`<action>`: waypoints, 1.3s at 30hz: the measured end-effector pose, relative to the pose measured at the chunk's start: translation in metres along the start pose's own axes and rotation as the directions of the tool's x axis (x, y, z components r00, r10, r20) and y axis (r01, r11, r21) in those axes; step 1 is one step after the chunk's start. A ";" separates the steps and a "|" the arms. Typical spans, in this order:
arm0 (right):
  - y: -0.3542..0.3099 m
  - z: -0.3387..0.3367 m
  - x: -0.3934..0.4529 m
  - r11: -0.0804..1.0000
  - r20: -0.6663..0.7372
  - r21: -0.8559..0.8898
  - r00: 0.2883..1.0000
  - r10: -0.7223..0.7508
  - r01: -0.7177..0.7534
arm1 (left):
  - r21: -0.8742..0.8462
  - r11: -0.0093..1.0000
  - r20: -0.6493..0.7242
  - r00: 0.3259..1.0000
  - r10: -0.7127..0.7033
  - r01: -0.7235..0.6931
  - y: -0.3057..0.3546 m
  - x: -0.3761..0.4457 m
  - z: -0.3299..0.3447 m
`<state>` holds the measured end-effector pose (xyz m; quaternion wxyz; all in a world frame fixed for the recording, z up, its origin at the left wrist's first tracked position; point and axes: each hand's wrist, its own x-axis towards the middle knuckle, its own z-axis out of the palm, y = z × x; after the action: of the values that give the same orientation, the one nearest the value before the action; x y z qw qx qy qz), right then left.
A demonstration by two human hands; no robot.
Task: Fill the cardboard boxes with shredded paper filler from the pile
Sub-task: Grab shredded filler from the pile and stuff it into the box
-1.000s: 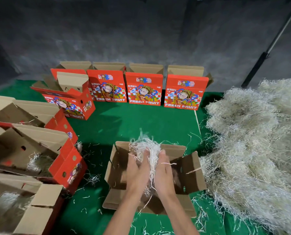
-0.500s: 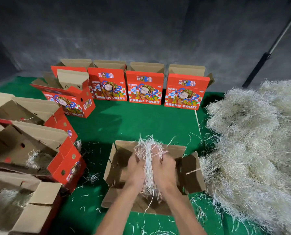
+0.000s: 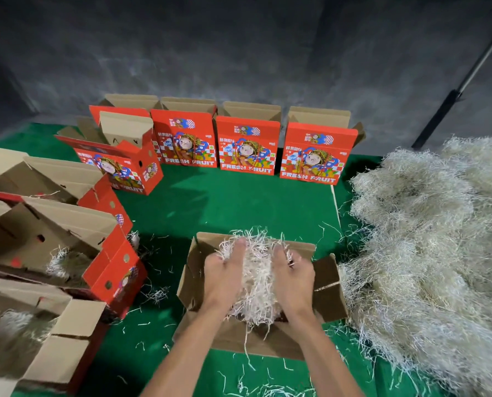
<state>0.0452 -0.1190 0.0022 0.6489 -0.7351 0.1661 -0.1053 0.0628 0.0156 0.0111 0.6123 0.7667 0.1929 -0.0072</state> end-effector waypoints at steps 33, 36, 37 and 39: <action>-0.022 0.016 -0.013 0.984 0.133 -0.001 0.975 0.178 -0.180 | -0.226 0.937 0.353 0.919 -0.176 0.267 -0.009 0.010 0.016; -0.017 0.024 -0.012 0.998 0.055 -0.045 0.998 0.043 -0.041 | -0.127 0.975 0.239 0.959 -0.149 0.184 -0.021 0.000 0.024; -0.017 0.020 -0.007 1.000 0.048 -0.025 0.999 0.017 -0.016 | -0.143 0.971 0.206 0.965 -0.163 0.194 -0.017 0.001 0.019; -0.015 0.015 0.002 0.999 0.058 0.018 0.998 0.033 -0.034 | -0.231 0.951 0.076 0.978 -0.193 0.205 -0.010 0.014 0.007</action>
<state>0.0540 -0.1046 0.0148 0.6621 -0.7286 0.1587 -0.0747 0.0749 0.0147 -0.0032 0.7006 0.6641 0.2526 -0.0657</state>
